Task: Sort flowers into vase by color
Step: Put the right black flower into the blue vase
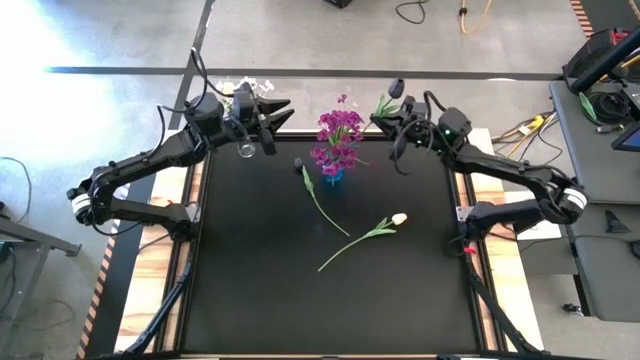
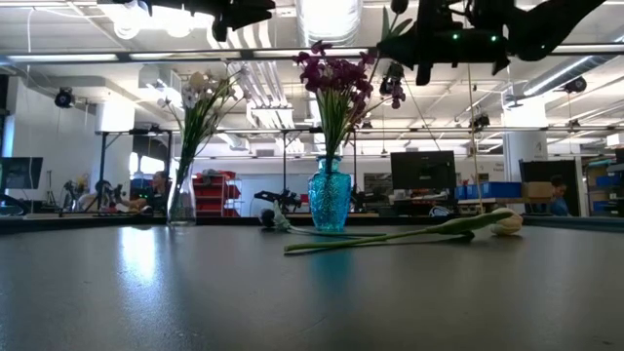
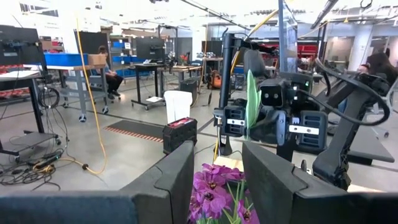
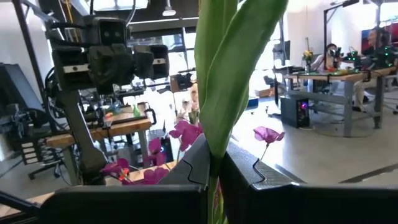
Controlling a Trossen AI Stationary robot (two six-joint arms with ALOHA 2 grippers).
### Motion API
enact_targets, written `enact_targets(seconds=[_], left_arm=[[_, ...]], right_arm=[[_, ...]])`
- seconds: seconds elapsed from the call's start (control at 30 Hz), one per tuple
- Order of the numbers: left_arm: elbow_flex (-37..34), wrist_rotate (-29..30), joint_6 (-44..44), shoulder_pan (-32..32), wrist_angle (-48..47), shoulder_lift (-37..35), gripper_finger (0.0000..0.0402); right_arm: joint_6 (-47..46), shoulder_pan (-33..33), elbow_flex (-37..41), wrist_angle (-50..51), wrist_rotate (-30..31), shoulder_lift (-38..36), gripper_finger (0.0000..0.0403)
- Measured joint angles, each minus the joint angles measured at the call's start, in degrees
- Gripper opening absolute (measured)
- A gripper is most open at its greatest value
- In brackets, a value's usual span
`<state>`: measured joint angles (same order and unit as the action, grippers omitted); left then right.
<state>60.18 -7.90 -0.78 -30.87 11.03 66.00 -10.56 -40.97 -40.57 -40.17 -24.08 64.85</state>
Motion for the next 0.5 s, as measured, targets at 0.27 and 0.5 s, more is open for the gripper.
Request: enact_targets(seconds=[0.27,0.5], left_arm=[[0.00,-0.02,0.00,0.00,0.02,0.00,0.0123],[0.00,-0.04,0.00,0.00,0.00,0.02,0.0123]], right_arm=[[0.02,1.01,0.23,-5.20,0.11,4.29,0.0012],[0.75,1.64,0.24,-5.79,0.13,6.84,0.0012]])
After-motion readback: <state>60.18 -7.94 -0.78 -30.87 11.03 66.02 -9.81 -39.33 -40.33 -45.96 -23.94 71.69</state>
